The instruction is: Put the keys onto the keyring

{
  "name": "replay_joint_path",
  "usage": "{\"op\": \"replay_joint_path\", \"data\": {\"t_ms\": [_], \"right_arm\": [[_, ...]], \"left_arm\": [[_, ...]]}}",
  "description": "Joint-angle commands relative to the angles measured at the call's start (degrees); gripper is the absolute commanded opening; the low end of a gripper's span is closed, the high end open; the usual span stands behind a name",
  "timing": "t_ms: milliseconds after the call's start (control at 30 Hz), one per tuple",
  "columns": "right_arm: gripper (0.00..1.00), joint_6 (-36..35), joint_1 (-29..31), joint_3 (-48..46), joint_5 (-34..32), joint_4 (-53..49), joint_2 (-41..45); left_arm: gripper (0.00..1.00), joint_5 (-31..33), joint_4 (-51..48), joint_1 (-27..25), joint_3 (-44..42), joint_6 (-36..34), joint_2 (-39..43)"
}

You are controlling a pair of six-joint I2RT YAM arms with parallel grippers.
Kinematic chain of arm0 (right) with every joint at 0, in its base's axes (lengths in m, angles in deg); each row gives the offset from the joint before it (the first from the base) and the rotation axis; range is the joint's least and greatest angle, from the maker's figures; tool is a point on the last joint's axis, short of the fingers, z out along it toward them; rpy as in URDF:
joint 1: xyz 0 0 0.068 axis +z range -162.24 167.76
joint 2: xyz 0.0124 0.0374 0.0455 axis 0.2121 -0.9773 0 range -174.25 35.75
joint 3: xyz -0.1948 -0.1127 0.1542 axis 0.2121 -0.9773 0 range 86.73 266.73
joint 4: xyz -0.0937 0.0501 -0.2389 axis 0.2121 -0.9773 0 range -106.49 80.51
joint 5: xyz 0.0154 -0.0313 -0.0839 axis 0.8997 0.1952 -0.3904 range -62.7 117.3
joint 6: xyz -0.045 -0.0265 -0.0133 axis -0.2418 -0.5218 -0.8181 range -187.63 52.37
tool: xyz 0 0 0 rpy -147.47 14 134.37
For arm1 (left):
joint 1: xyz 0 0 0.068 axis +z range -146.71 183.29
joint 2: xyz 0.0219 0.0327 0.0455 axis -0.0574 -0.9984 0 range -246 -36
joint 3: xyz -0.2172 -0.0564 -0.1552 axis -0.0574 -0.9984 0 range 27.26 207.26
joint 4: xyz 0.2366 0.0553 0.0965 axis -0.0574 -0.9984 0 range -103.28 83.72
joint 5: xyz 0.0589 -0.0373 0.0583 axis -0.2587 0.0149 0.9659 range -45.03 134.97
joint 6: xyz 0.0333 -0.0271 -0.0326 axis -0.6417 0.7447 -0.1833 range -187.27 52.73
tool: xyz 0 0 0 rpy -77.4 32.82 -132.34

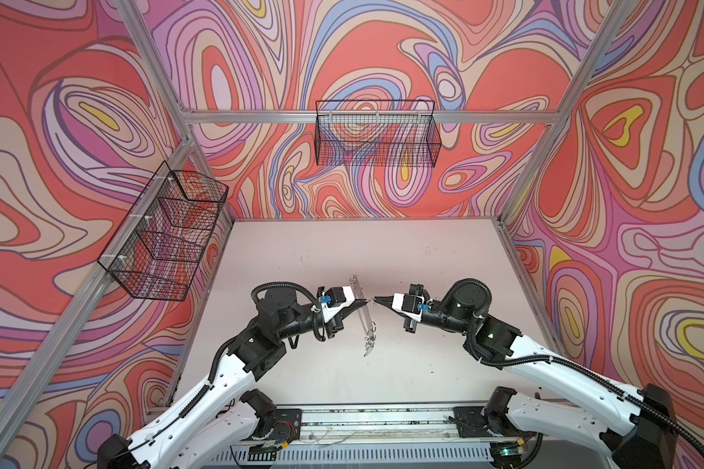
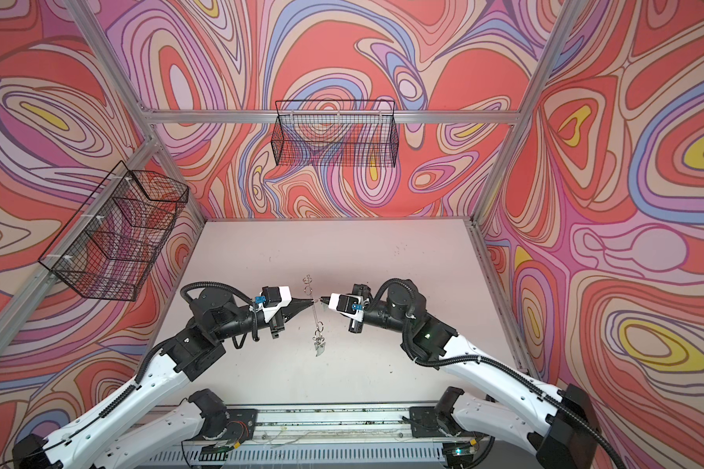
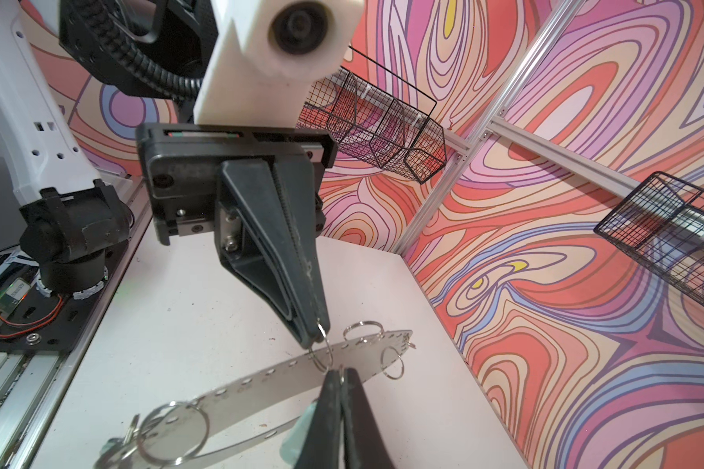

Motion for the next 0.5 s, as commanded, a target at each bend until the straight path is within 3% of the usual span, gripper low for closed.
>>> {"op": "replay_joint_path", "data": {"t_ms": [0, 467], "right_arm": [[0.00, -1.34, 0.50, -0.05, 1.32, -0.49, 0.74], [0.00, -2.74, 1.10, 0.05, 2.26, -2.96, 0.63]], "left_arm": [[0.00, -0.18, 2.31, 0.11, -0.04, -0.18, 0.55], [0.00, 0.68, 3.01, 0.11, 0.13, 0.97, -0.06]]}}
